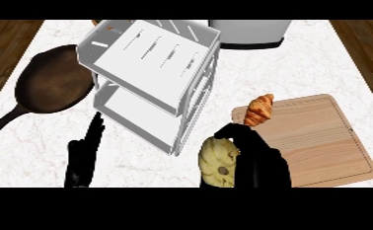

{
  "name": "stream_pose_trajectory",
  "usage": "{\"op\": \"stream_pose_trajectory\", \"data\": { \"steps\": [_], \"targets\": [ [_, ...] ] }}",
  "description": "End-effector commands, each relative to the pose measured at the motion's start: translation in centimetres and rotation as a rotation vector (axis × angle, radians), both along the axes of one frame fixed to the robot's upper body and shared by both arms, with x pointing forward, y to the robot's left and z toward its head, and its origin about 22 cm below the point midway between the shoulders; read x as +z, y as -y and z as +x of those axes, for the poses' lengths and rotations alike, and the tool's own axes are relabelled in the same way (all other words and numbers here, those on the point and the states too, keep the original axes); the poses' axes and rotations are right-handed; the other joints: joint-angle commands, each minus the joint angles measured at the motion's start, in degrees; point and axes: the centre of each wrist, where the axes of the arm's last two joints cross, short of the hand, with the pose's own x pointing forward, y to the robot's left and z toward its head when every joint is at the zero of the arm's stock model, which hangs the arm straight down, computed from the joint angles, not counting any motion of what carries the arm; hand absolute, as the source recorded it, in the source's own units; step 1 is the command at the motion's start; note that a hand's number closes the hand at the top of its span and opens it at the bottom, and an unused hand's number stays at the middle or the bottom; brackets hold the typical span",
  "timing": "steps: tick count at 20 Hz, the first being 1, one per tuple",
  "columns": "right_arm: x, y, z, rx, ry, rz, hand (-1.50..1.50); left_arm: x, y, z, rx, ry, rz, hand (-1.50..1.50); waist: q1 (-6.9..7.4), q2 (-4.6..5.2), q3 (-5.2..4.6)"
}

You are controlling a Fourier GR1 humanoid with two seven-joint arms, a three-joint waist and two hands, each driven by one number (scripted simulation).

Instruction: Pick the squash from the cutting board and place it in the tiered basket

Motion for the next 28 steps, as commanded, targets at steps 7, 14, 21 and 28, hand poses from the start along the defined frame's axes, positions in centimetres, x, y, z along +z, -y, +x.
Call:
{"op": "stream_pose_trajectory", "data": {
  "steps": [7, 14, 21, 28],
  "targets": [
    [6.2, -0.4, -4.8, -0.122, 0.152, -0.048, 1.50, 1.2, 1.8, 0.8, -0.021, 0.025, 0.002, 0.00, 0.54, 0.47, -0.11],
    [8.0, -0.1, -2.2, -0.136, 0.177, -0.032, 1.50, 0.9, 1.0, 0.9, -0.037, 0.018, -0.006, 0.00, 1.58, 0.83, -0.17],
    [9.6, -1.4, 2.4, -0.179, 0.161, -0.019, 1.50, 0.7, 1.2, 0.7, -0.060, 0.032, 0.002, 0.00, 2.62, 1.00, -0.16],
    [10.8, -4.0, 7.4, -0.119, 0.086, -0.040, 1.50, 1.0, 0.4, 0.9, -0.049, 0.033, 0.014, 0.00, 3.15, 1.10, -0.04]
  ]
}}
